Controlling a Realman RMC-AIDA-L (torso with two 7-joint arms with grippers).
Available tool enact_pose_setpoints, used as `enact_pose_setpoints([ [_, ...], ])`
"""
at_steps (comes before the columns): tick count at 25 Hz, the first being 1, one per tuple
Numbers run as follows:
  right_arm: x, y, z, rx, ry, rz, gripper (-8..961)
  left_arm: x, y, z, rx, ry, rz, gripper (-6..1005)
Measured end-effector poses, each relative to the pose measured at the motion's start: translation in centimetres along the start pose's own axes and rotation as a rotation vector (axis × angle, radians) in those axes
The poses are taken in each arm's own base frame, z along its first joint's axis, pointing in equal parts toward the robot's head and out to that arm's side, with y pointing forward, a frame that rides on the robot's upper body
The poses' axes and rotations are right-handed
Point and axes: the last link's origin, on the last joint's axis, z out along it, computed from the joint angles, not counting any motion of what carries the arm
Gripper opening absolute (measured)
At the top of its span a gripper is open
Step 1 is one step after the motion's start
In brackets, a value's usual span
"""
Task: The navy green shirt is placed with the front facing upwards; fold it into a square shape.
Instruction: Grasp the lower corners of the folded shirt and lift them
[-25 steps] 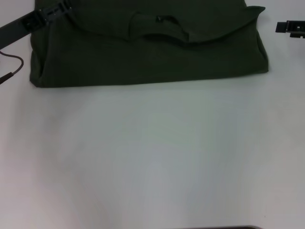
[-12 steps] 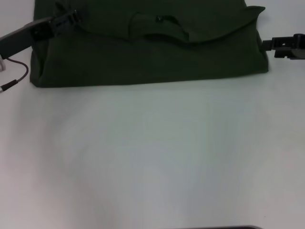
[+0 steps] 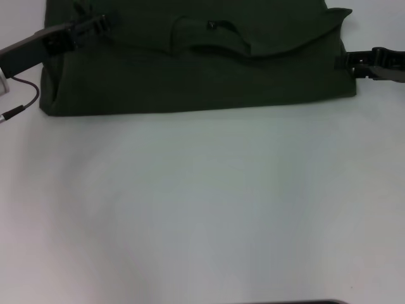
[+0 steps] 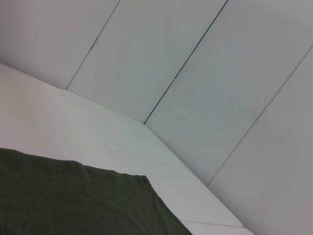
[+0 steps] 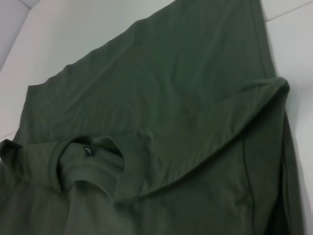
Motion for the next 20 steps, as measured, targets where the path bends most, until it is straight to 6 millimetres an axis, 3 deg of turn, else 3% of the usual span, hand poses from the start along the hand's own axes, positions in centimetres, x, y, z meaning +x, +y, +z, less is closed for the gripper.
enact_pose_setpoints([
  [8, 0.1, 0.0, 0.9, 0.026, -0.014, 0.003, 648, 0.3, -0.1, 0.1, 0.004, 0.002, 0.007, 860],
  [20, -0.3, 1.6, 2.5, 0.005, -0.014, -0.023, 592, 0.5, -0.4, 0.1, 0.022, 0.005, 0.012, 860],
])
